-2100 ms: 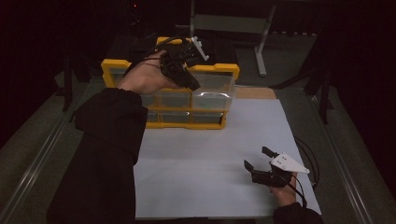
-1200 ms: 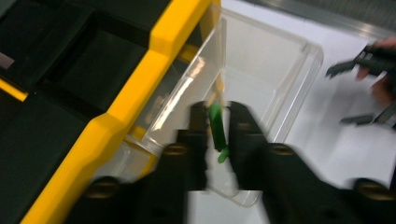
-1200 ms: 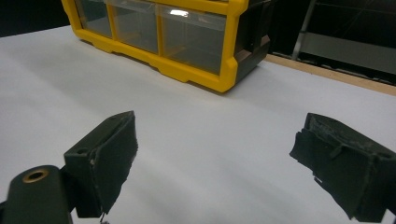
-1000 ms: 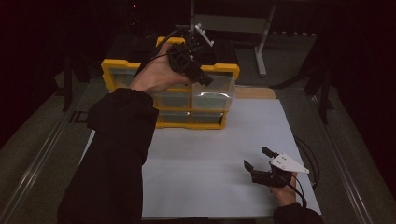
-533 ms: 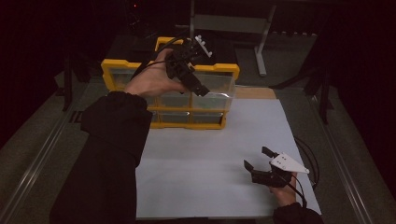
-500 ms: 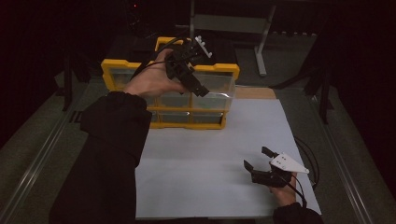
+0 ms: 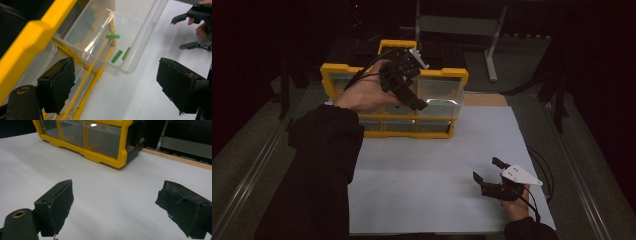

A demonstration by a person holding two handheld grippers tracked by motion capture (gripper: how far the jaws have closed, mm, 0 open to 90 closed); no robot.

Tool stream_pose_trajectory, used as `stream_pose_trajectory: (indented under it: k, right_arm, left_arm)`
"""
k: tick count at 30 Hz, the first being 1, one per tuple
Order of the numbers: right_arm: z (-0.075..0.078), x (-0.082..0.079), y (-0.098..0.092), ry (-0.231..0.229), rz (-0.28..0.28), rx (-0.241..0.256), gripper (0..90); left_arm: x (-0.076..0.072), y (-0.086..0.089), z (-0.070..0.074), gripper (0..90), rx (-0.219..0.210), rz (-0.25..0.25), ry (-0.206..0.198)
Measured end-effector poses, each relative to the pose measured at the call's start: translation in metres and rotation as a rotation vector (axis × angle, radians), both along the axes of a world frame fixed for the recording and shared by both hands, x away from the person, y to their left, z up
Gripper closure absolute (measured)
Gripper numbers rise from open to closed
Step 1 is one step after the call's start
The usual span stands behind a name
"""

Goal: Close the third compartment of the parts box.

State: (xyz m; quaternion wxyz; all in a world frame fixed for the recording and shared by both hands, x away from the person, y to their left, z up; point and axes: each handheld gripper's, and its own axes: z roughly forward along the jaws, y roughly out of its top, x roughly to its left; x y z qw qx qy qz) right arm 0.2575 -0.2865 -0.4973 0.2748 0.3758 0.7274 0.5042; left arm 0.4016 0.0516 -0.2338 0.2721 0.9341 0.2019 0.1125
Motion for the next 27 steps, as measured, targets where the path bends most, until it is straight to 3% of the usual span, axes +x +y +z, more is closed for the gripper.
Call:
stream_pose_trajectory:
  k: [7, 10, 17, 27]
  right_arm:
    - [0.000, 0.000, 0.000, 0.001, -0.001, -0.002, 11.4]
    - [0.000, -0.001, -0.001, -0.003, -0.004, 0.004, 11.4]
    - [0.000, 0.000, 0.000, -0.005, -0.001, -0.003, 11.4]
    - [0.000, 0.000, 0.000, -0.005, -0.001, -0.002, 11.4]
  left_arm:
    - [-0.007, 0.006, -0.010, 15.1, 0.006, -0.014, -0.010]
    - [-0.012, 0.009, -0.014, 17.4, -0.006, -0.016, -0.039]
    - [-0.019, 0.016, -0.028, 17.3, -0.030, -0.025, -0.029]
    - [-0.023, 0.019, -0.049, 17.1, -0.032, -0.037, -0.005]
